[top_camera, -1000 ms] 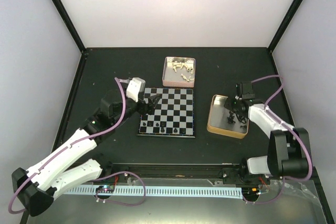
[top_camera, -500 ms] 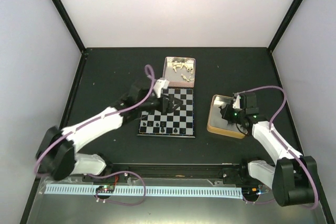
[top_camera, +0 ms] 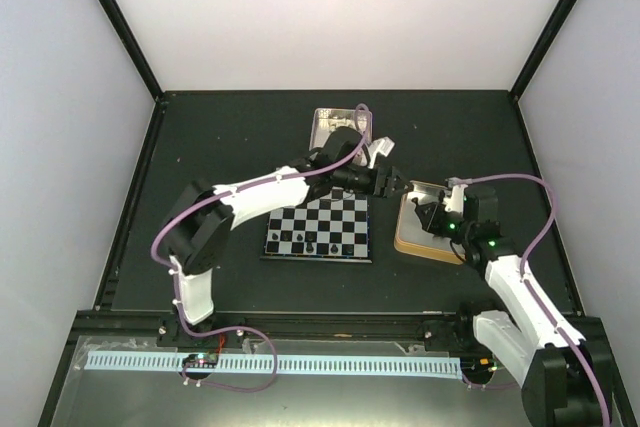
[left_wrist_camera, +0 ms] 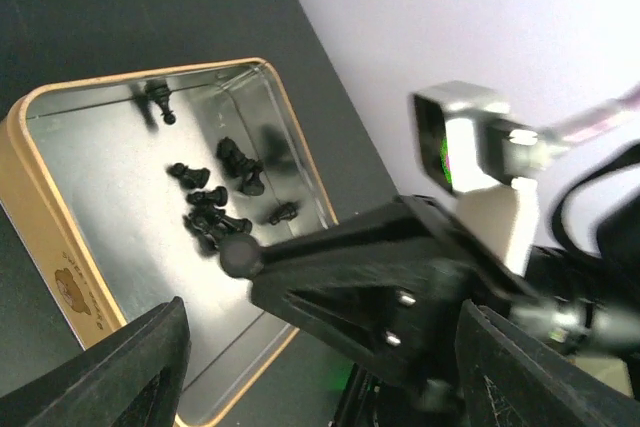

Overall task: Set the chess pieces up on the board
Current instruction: Place the chess piece on the chessboard.

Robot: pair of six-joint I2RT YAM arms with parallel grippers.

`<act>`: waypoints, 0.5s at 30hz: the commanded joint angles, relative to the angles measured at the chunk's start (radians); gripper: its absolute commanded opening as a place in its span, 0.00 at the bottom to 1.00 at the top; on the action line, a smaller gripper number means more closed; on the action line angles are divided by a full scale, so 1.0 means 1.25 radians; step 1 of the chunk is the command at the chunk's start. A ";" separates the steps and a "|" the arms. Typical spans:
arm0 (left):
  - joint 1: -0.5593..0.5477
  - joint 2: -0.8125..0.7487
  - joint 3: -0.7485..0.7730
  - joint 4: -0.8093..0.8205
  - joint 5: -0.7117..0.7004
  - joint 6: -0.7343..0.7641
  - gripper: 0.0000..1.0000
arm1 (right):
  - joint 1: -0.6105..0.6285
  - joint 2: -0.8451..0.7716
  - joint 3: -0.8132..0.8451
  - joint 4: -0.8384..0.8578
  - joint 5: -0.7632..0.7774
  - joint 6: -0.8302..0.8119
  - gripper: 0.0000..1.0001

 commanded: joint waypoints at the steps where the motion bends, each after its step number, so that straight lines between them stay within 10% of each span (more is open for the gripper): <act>1: -0.006 0.077 0.069 0.012 0.073 -0.075 0.72 | 0.006 -0.042 -0.012 0.040 -0.024 0.013 0.12; 15: -0.011 0.173 0.124 0.054 0.153 -0.126 0.55 | 0.006 -0.053 -0.014 0.061 -0.061 0.027 0.12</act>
